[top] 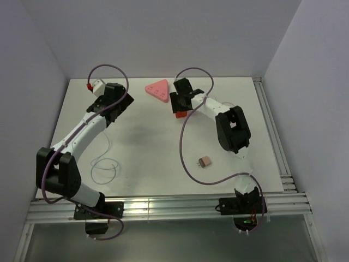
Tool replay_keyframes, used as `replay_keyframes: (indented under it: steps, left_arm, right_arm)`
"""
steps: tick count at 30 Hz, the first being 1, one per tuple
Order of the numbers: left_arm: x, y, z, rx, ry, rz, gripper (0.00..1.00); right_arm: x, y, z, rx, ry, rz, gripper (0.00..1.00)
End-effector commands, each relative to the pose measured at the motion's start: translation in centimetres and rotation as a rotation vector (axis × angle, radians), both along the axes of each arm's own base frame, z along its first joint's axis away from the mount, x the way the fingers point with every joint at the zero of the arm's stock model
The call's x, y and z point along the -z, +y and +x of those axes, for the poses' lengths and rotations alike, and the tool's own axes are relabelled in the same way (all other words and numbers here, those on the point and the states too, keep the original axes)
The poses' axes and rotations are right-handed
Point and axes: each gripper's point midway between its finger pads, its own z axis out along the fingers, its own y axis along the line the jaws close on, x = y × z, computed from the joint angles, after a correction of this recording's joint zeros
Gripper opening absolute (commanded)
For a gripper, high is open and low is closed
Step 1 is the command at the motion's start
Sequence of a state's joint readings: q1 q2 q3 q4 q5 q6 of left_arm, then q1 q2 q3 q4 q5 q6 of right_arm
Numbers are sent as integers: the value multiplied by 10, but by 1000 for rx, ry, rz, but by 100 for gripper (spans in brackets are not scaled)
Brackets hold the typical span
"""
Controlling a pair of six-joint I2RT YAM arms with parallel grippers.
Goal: Insert the plug
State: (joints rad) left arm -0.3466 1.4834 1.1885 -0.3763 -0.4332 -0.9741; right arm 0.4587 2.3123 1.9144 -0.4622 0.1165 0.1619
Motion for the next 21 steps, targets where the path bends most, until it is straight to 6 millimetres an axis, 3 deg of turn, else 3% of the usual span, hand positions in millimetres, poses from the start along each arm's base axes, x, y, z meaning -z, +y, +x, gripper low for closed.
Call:
replay_keyframes:
  steps: [1,2,3,5,7,8,9,11,12,14,17,20,21]
  left_arm:
    - [6,38,6,-48,90,61,100]
    - [11,44,15,-41,101,97,99]
    - [13,51,20,-23,116,113,99]
    - [15,63,34,23,112,175,98]
    - [20,67,43,131,101,214,97]
    - [28,71,48,166,99,228,90]
    - [33,84,50,153,113,239,91]
    - [42,86,59,219,139,223,87]
    - [46,96,61,227,152,256,87]
    - [61,112,66,187,221,325,88]
    - [80,128,68,173,282,414,92]
    - [91,141,71,163,296,467,94]
    - [92,144,71,178,296,498,95]
  right_arm:
    - [-50,23,-43,15,-65,111,0]
    - [-29,27,-70,-3,-14,97,0]
    - [-42,32,-79,-2,-40,129,0]
    - [-23,39,-113,-29,-3,97,0]
    - [-25,43,-133,-33,-3,88,0]
    - [-13,41,-148,-37,20,60,0]
    - [-18,47,-160,-39,5,56,0]
    - [-8,46,-182,-52,25,39,0]
    - [-15,55,-192,-66,10,63,0]
    - [-11,56,-209,-77,20,68,0]
    - [-17,78,-228,-146,16,142,6]
    - [-17,91,-245,-207,44,184,41]
    - [-18,93,-249,-218,48,192,63]
